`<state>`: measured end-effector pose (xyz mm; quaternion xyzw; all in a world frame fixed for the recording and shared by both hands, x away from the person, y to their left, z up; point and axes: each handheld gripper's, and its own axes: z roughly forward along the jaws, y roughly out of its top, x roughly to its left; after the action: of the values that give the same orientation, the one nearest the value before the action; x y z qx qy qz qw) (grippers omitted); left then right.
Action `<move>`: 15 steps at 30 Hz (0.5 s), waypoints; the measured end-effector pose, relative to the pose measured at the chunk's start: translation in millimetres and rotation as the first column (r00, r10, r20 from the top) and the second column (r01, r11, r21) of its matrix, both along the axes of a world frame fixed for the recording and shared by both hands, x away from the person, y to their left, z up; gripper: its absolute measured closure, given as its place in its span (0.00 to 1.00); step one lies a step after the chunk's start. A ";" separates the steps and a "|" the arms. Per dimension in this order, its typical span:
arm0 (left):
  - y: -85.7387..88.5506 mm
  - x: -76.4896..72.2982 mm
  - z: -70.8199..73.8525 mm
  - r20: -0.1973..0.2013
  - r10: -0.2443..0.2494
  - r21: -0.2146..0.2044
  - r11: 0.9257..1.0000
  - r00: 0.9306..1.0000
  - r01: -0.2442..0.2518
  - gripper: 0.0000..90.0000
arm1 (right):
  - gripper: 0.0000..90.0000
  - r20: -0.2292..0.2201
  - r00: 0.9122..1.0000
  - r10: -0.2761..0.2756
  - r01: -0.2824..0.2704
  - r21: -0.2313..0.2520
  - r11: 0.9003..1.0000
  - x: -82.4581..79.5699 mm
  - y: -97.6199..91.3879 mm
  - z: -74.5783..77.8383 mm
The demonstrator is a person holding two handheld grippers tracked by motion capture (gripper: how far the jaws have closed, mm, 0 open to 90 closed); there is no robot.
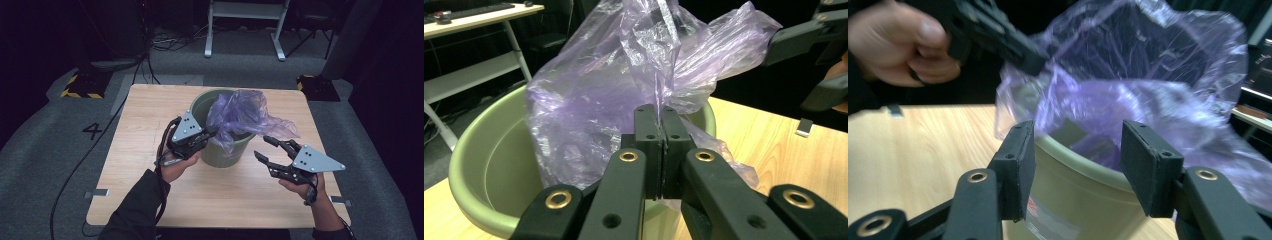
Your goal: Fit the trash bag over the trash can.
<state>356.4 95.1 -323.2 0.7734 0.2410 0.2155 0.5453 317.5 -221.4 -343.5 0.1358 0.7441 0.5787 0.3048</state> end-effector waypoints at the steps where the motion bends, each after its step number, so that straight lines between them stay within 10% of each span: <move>1: 0.1 -0.3 -0.4 0.002 0.005 0.003 1.000 1.000 -0.005 0.99 | 0.53 0.002 1.000 0.002 -0.002 0.008 1.000 -1.3 -1.6 0.7; 15: 0.0 1.1 -3.3 -0.004 -0.002 0.022 1.000 1.000 0.002 0.99 | 0.37 0.043 0.996 -0.080 0.081 -0.038 0.996 6.2 2.5 13.3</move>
<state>357.5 95.2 -326.4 0.7802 0.2388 0.2161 0.5363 323.8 -219.0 -330.2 0.1476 0.7429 0.5538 0.3459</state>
